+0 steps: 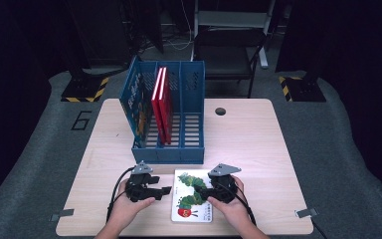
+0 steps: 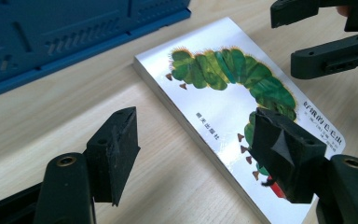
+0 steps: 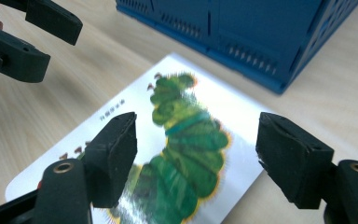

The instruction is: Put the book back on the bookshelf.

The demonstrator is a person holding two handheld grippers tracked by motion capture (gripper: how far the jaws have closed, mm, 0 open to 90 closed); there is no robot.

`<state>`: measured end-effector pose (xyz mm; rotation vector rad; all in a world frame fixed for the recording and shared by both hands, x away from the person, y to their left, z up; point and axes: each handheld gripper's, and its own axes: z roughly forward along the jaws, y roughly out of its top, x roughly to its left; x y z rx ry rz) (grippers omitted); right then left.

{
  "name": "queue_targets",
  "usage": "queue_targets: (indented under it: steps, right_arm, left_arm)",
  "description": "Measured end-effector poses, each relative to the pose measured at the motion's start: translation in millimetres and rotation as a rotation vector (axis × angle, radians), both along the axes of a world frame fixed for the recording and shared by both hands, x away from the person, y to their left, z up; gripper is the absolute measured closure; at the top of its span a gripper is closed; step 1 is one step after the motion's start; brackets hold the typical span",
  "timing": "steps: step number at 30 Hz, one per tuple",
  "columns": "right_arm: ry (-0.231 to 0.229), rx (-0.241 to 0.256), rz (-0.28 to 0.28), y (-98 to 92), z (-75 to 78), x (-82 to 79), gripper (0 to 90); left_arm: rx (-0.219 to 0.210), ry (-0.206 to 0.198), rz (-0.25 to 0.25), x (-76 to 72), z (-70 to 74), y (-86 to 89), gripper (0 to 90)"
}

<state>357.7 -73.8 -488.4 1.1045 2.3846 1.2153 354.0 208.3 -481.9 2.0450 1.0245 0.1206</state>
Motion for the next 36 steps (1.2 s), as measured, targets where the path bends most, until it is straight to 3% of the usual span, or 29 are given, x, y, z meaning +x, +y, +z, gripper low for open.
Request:
queue_targets:
  steps: [4,6,13,17,19,23,28,36]
  right_arm:
    - [-0.003,-0.044,0.001,-1.6,-6.1,-1.2,28.1]
    - [0.022,-0.041,0.002,-2.7,-9.5,-1.5,28.1]
    - [0.033,-0.058,-0.013,-5.0,-19.0,-0.5,28.1]
    - [0.051,-0.074,-0.009,-6.8,-23.6,1.1,29.1]
    - [0.065,-0.055,-0.005,-6.7,-26.2,1.7,28.9]
    - [0.052,-0.059,-0.004,-6.1,-27.1,1.7,27.0]
    - [0.072,-0.020,-0.008,-8.7,-30.5,3.5,25.7]
    - [0.079,0.016,0.010,-13.1,-35.6,8.0,22.0]
  left_arm:
    - [0.035,-0.002,-0.027,2.4,-9.9,-10.4,32.2]
    - [0.033,0.014,-0.038,3.8,-14.4,-14.8,32.4]
    - [0.058,-0.024,-0.077,10.1,-24.1,-22.9,32.4]
    - [0.048,-0.032,-0.096,14.4,-28.5,-23.4,34.6]
    - [0.048,-0.044,-0.109,16.2,-30.4,-24.0,35.2]
    - [0.075,-0.059,-0.155,17.2,-34.6,-27.4,35.1]
    - [0.064,-0.070,-0.185,17.6,-35.9,-31.2,34.8]
    - [0.056,-0.036,-0.173,20.5,-36.5,-31.3,33.6]
